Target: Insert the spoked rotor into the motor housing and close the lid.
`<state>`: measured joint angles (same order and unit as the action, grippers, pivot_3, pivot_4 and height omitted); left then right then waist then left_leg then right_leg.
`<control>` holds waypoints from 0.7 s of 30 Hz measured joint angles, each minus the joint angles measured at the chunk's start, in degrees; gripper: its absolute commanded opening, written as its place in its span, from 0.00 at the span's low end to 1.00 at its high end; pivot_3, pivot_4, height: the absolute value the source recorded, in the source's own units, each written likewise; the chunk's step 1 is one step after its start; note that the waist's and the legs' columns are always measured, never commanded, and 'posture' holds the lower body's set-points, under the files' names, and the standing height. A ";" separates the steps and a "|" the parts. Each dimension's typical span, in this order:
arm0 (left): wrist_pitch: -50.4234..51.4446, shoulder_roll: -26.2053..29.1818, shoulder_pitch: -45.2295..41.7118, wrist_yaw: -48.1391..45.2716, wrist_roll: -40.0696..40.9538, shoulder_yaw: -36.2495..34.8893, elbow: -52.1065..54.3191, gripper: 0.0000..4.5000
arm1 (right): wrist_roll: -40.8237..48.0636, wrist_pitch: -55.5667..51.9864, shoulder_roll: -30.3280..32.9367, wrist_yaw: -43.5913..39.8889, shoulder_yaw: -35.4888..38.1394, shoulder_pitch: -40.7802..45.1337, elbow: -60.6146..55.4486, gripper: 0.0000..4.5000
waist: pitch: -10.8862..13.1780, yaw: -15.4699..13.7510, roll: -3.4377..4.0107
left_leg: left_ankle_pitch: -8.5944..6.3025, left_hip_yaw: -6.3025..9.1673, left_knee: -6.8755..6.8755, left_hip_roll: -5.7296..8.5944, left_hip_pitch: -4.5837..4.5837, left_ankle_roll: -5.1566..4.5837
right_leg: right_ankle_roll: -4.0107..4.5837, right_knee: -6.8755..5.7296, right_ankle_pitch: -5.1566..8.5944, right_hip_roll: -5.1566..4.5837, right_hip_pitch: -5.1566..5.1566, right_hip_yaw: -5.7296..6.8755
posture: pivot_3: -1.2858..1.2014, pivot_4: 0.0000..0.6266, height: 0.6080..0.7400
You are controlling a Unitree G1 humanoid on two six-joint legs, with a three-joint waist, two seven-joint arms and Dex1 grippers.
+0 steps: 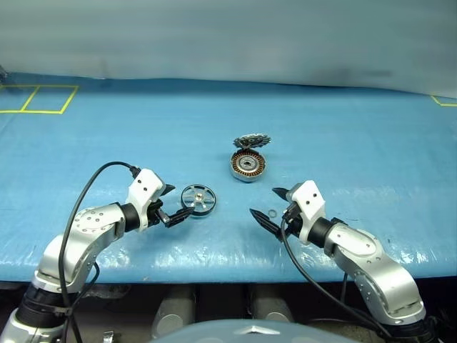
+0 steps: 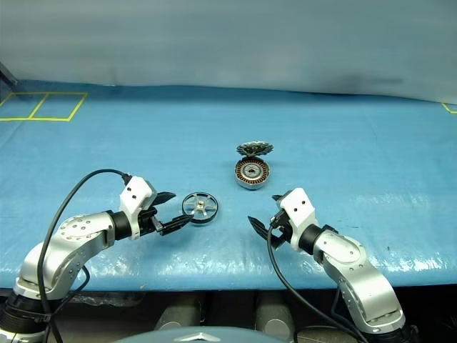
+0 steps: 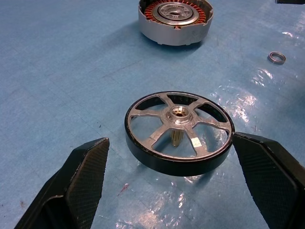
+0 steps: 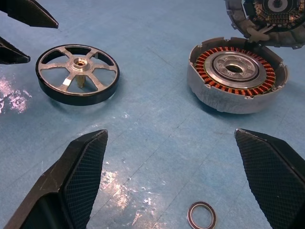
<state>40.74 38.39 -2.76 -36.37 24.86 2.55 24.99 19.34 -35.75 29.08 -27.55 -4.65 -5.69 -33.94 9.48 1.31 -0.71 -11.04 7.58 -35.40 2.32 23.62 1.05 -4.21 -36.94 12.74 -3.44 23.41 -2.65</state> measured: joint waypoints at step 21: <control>-0.05 0.15 0.28 -0.06 -0.16 0.00 0.00 0.99 | 0.01 -3.93 0.19 -0.37 -0.55 2.27 0.12 1.00 | 0.00 0.01 0.00 | 0.00 0.00 -0.01 0.00 -0.01 0.00 | 0.00 -0.01 0.00 0.00 -0.01 0.00 | 0.52 0.24 1.00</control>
<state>40.69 38.54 -2.48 -36.42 24.70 2.55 24.99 19.35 -39.68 29.27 -27.92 -5.20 -3.42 -33.82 9.48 1.32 -0.71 -11.04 7.58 -35.41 2.32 23.61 1.05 -4.21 -36.95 12.73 -3.44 23.40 -2.65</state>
